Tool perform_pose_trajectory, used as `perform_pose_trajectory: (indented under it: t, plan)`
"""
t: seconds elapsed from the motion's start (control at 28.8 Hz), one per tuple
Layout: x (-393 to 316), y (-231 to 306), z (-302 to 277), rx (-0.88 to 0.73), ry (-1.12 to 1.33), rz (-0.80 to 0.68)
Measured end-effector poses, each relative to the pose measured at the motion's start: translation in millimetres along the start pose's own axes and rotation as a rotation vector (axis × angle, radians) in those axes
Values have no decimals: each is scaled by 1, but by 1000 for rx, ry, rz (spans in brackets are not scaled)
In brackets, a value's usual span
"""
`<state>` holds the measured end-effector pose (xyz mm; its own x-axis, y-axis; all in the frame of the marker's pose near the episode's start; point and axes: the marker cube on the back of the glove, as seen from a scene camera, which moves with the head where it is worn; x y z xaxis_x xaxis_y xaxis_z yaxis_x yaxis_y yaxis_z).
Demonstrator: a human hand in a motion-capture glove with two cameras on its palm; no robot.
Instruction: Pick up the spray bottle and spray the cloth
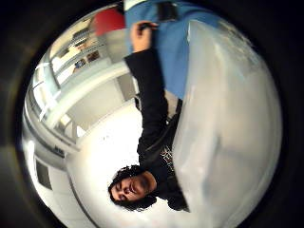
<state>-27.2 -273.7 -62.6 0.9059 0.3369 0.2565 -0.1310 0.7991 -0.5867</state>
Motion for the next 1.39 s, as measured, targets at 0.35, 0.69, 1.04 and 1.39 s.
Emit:
perform_pose_trajectory:
  t: [0.35,0.69,1.04,1.39]
  plan:
    - [-66,-56,-11,240,-245,-304]
    - [-73,-111,-9,482,-562,-592]
    - [-68,-142,1,554,-617,-686]
    - [-68,-144,3,581,-597,-721]
